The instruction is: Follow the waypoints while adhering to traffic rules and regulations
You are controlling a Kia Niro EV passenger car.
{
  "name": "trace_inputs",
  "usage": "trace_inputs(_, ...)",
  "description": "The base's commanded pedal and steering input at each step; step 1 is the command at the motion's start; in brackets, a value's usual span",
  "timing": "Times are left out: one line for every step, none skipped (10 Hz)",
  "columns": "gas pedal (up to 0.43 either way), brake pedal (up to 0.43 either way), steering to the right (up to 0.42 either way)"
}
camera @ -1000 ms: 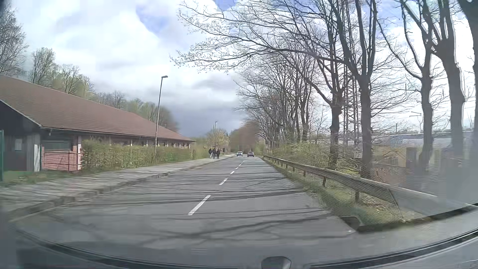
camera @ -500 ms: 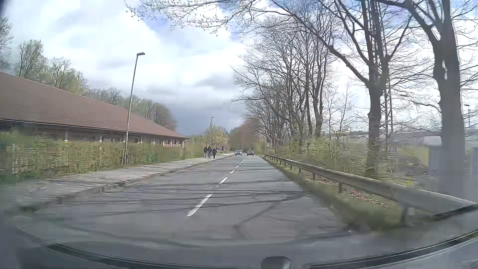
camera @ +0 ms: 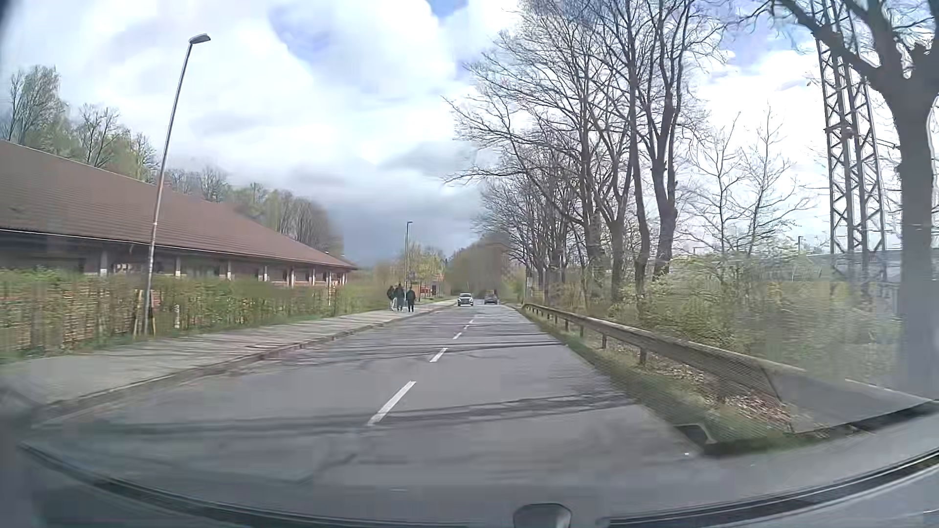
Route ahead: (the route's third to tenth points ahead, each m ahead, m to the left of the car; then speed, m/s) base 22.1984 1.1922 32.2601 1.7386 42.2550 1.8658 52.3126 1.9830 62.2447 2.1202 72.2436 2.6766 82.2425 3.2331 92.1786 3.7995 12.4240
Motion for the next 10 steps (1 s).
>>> trace_inputs(0.028,0.000,0.001)
trace_inputs(0.028,0.000,0.001)
trace_inputs(0.028,0.000,0.002)
trace_inputs(0.028,0.000,0.002)
trace_inputs(0.039,0.000,0.002)
trace_inputs(0.039,0.000,0.002)
trace_inputs(0.047,0.000,0.002)
trace_inputs(0.047,0.000,0.002)
trace_inputs(0.059,0.000,0.002)
trace_inputs(0.059,0.000,0.002)
